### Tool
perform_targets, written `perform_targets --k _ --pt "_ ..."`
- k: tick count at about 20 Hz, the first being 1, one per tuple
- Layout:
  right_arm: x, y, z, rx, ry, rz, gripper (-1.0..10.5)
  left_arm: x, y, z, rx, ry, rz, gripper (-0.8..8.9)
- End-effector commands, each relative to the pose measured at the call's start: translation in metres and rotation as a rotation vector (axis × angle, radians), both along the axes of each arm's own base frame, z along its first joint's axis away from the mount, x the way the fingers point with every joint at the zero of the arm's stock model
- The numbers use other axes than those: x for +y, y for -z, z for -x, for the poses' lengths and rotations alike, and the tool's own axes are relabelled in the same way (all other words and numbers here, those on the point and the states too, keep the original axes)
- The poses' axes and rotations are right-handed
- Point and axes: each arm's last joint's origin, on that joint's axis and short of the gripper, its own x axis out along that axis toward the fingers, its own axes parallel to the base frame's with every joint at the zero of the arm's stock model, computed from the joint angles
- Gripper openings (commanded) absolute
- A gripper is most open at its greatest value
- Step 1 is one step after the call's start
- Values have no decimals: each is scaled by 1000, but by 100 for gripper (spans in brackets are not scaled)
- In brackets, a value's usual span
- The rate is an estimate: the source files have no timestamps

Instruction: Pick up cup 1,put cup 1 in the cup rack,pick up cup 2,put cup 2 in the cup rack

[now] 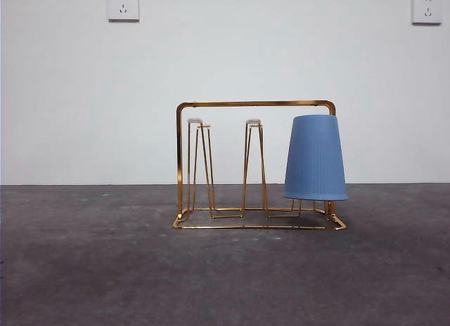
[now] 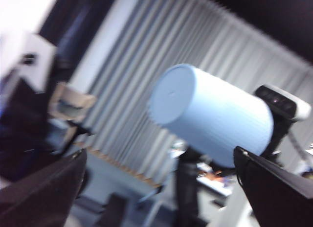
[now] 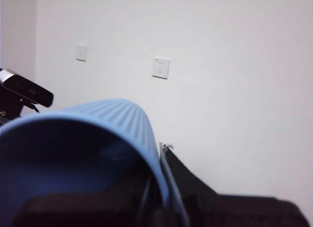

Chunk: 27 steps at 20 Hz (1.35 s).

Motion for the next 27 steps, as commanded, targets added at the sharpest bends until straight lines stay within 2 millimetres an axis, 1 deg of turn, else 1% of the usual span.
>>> perform_targets --k 1,4,7,11,15,19,22,23,24,26,27 --pt "1 0 -2 -35 22 18 -17 -14 6 -8 59 91 83 503" --pt "8 -1 -8 -65 28 -13 -17 -28 15 -18 85 134 139 502" --pt "21 7 -21 -73 31 5 -17 -32 17 -25 90 140 201 503" --pt "44 24 -42 -71 31 13 -17 -28 16 -31 79 120 222 503" --pt "59 37 -56 -71 27 13 -17 -23 15 -42 71 87 231 502" --pt "69 50 -65 -41 27 46 -17 -19 13 -48 58 66 249 503" --pt "72 53 -69 -52 37 32 -17 -17 13 -51 57 58 249 497" --pt "73 53 -70 -48 37 36 -16 -17 14 -51 57 58 248 458" --pt "74 53 -70 -47 38 37 -16 -17 14 -51 57 57 248 362" --pt "75 53 -72 -42 56 39 -16 -17 14 -51 59 56 244 211" --pt "75 53 -72 -43 60 40 -16 -18 14 -51 60 56 243 168"
